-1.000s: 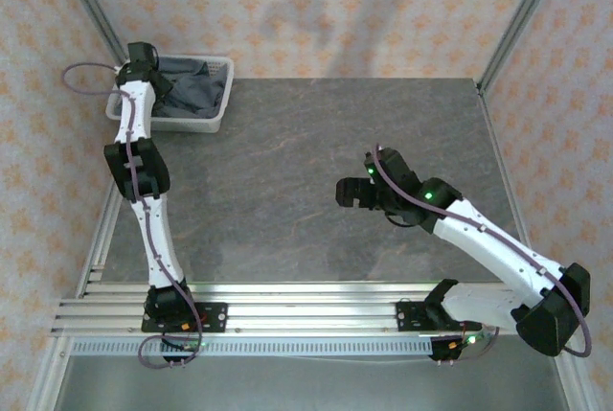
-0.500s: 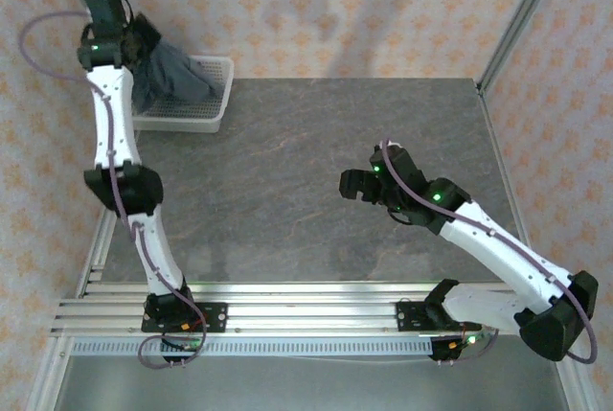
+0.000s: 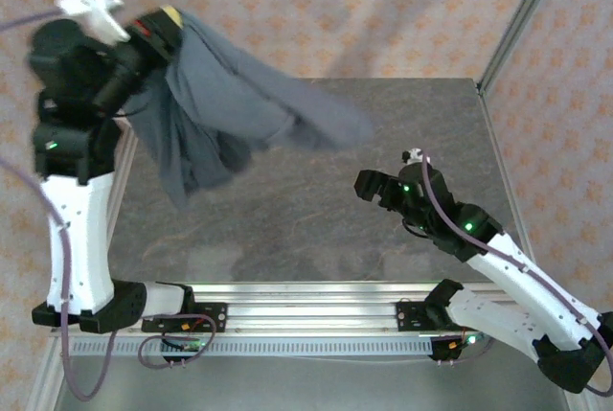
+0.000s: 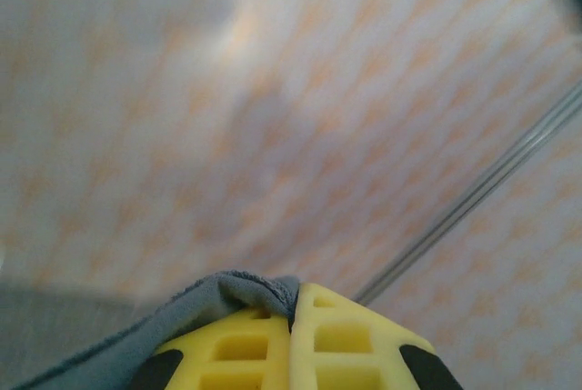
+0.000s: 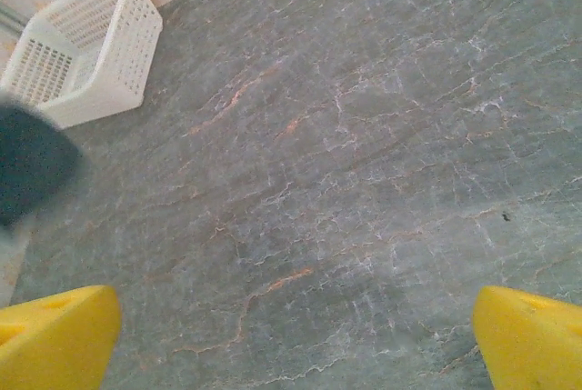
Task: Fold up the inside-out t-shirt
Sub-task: Place the T-shirt at the center of the table, then flatten out the T-shirt at the center of the table.
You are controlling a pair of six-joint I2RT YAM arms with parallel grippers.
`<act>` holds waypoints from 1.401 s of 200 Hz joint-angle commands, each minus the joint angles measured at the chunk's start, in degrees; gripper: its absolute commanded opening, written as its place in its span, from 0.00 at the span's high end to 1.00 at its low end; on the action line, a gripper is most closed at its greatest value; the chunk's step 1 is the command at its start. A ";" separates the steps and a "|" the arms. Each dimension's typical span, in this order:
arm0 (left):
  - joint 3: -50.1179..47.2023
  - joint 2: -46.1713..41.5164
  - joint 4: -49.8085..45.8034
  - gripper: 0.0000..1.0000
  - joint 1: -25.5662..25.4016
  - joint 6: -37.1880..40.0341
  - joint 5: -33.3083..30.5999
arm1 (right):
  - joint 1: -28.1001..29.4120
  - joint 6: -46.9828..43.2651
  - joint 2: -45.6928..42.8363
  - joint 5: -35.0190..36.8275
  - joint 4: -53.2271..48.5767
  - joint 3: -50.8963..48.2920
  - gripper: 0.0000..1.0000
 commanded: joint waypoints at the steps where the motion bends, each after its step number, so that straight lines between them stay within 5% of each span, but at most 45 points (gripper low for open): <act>1: -15.75 1.91 4.15 1.00 -3.16 -0.49 -0.52 | 0.27 3.11 -2.36 3.47 -0.93 -1.47 0.01; 48: -33.93 4.72 13.32 1.00 -9.78 -3.04 -1.55 | 0.27 4.08 -3.76 5.64 -2.04 -2.26 0.01; 115: -27.25 1.52 13.30 1.00 -16.71 5.85 3.17 | 0.27 2.79 -2.75 8.21 -1.77 -1.08 0.01; 131: -30.94 0.15 10.22 1.00 -17.41 8.34 -3.53 | 0.27 2.77 -2.40 7.87 -1.49 -1.61 0.01; 157: -39.53 0.61 4.09 1.00 -17.27 7.27 -23.82 | 0.27 3.02 -1.45 6.16 -0.95 -2.87 0.01; 176: -43.14 2.28 2.69 0.75 -15.74 5.02 -36.41 | 0.27 2.32 -0.03 4.85 -0.83 -2.88 0.01; 207: -40.90 4.70 -2.14 0.56 -11.51 5.43 -41.22 | 0.27 -1.94 5.30 0.78 -1.95 -0.51 0.01; 222: -41.19 3.04 -2.46 0.50 -11.39 5.81 -39.34 | 0.26 -3.66 9.36 -0.51 -3.24 0.60 0.01; 245: -45.27 -1.68 -1.11 0.46 -12.42 2.96 -27.78 | 0.27 -5.12 16.90 -1.87 -3.08 1.49 0.02; 280: -55.88 -3.51 4.73 0.46 -22.16 -6.15 -19.84 | 0.27 -7.31 28.17 -2.31 3.17 1.21 0.05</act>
